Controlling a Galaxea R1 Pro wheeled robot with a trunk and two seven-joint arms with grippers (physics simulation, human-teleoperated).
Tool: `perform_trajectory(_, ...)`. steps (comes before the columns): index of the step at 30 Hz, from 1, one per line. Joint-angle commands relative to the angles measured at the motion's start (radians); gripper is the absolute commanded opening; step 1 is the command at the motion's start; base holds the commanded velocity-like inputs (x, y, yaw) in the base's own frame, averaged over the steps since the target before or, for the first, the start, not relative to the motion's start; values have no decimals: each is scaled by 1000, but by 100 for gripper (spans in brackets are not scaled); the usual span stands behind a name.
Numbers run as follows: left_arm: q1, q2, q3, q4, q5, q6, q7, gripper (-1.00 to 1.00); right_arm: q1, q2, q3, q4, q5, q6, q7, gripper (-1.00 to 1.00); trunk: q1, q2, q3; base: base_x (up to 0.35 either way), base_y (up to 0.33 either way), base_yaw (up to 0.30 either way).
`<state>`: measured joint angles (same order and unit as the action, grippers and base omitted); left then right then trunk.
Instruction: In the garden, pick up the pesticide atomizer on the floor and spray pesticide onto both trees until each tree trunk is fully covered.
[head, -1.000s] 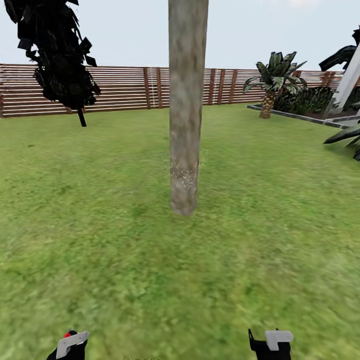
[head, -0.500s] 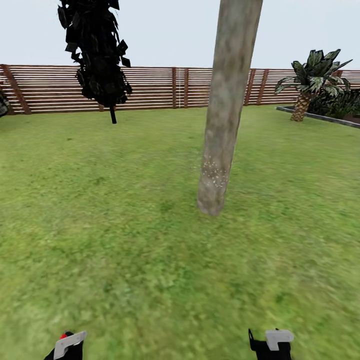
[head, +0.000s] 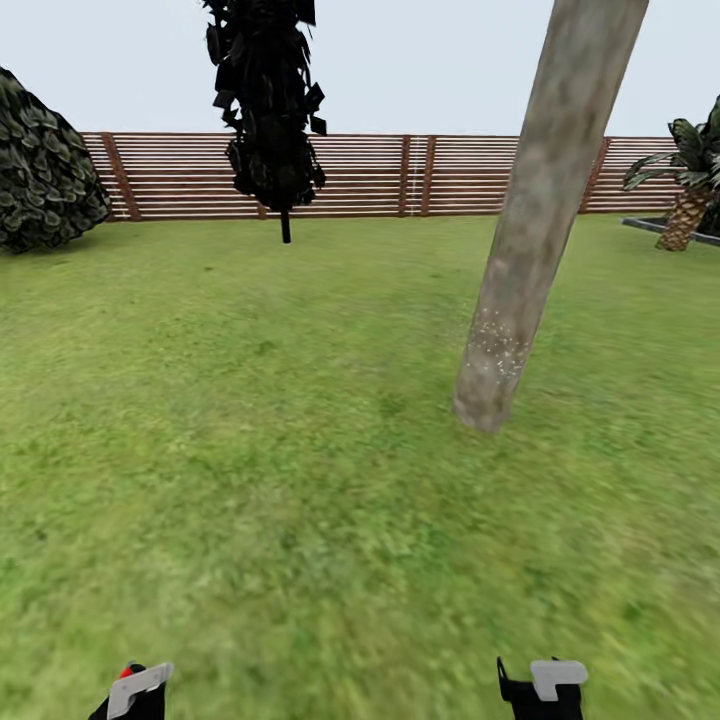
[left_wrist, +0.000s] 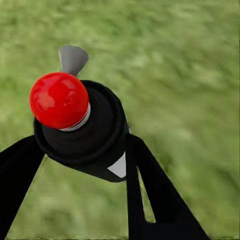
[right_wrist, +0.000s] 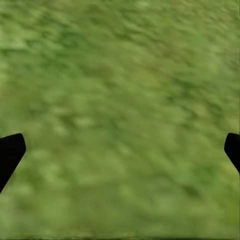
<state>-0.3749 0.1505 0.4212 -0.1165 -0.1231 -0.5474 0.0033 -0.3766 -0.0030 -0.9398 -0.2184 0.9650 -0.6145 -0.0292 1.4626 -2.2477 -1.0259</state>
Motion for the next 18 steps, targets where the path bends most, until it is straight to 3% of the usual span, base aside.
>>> perform_trajectory(1,-1,0,8,1,-10,-3,1,-100,-1,0,-7,1,11,-4,-3,100,-1,0,-1,-231,241,279)
perform_trajectory(9,-1,0,8,0,-10,-4,1,-100,-1,0,-7,1,11,-4,-3,100,-1,0,-1,-268,81,280)
perform_trajectory(18,-1,0,8,0,-9,-3,1,-100,-1,0,-7,1,11,-4,-3,100,-1,0,-1,-266,204,280)
